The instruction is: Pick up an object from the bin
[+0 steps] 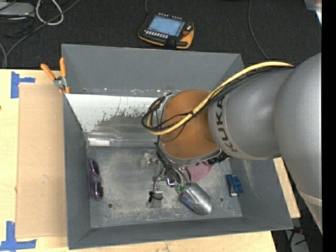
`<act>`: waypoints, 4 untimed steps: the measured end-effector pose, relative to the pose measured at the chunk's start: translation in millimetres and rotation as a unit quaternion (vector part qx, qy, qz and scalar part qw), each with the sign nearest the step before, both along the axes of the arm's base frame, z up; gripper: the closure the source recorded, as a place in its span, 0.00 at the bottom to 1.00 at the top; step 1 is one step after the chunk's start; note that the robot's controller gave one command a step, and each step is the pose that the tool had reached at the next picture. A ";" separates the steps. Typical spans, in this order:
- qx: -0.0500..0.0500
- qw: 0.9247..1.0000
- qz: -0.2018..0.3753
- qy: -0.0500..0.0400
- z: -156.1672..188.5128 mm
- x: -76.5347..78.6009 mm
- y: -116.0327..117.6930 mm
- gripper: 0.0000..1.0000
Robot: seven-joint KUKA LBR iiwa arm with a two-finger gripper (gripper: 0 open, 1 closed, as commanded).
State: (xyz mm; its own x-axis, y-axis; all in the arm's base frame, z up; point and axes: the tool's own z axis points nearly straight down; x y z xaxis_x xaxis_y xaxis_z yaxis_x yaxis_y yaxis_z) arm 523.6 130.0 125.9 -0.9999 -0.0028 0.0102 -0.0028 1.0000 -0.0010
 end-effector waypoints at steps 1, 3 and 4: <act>0.001 1.000 -0.003 -0.004 4.4 2.1 -1.2 0.00; 0.003 0.999 0.046 -0.004 -9.1 7.7 -129.7 0.00; -0.001 0.994 -0.113 -0.002 -27.1 39.7 -163.1 0.00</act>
Offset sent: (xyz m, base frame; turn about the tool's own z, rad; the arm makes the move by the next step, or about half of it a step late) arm 0.0580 -0.1534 -0.0559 0.0596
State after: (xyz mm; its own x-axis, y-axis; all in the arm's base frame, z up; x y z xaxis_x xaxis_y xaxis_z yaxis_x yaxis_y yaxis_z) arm 563.3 -33.1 98.8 -0.9750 0.2223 0.0059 0.2223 0.9750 -0.0019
